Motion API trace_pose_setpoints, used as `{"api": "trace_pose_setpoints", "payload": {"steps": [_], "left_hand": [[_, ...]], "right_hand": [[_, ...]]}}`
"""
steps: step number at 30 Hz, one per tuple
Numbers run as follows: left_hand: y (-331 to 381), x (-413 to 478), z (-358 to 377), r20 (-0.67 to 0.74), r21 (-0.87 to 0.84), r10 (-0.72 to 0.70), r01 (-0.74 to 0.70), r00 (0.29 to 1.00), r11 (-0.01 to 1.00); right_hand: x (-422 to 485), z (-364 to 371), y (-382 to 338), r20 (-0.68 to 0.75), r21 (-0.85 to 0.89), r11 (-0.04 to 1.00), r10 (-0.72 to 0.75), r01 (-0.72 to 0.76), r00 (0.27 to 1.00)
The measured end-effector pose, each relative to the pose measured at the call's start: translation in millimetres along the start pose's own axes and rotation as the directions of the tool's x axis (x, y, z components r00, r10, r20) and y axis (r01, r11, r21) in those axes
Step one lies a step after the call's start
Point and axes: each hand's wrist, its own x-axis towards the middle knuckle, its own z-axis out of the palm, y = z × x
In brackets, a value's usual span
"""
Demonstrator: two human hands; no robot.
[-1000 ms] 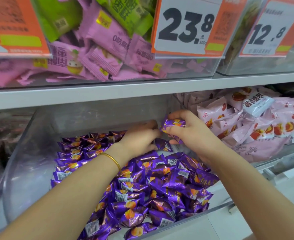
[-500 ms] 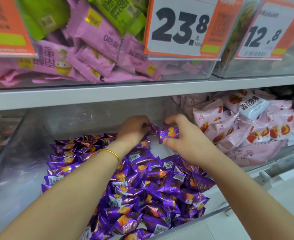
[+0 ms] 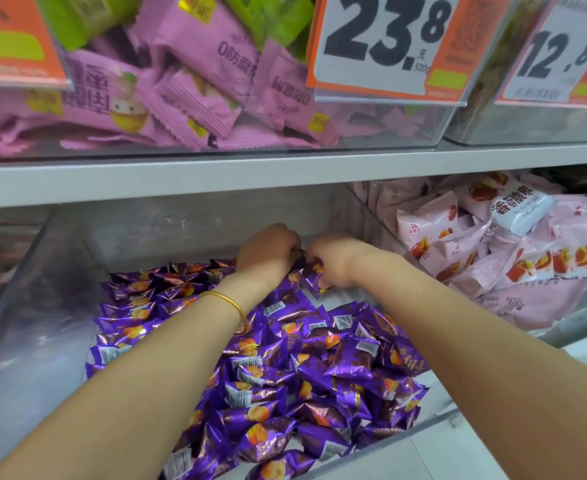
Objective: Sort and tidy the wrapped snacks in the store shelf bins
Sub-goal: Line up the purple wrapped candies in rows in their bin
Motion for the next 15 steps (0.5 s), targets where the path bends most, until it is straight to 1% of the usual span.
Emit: {"api": "trace_pose_setpoints", "payload": {"steps": [4,5,6,8,10,15], "left_hand": [[-8.9,-6.9,-7.7,0.017,-0.071,-0.002,0.003,1.000,0.997],[-9.3,-9.9,-11.1,0.025,-0.071,0.002,0.000,1.000,0.997],[-8.7,-12.4,-14.4,0.054,-0.030,0.007,-0.006,0.998,1.000],[-5.0,-16.8,-20.4,0.134,0.106,-0.003,-0.011,0.991,0.994],[-1.6,-18.5,-23.9,0.164,0.183,-0.004,-0.026,0.986,0.983],[-1.6,-22.2,-24.4,0.188,0.187,-0.006,-0.030,0.982,0.982]], "right_hand": [[-4.0,7.1,-1.2,-0.139,-0.158,0.987,-0.035,0.012,0.990],[-4.3,7.7,-2.1,-0.157,-0.201,0.980,-0.027,-0.005,0.987],[-3.6,8.0,-2.7,-0.158,-0.226,0.974,-0.012,-0.024,0.987],[-1.5,7.7,-4.8,-0.126,-0.219,0.975,0.019,-0.046,0.992],[0.8,7.5,-5.6,-0.110,-0.184,0.982,0.028,-0.048,0.994],[-0.3,8.5,-4.7,-0.209,-0.076,0.994,0.058,-0.076,0.976]]}}
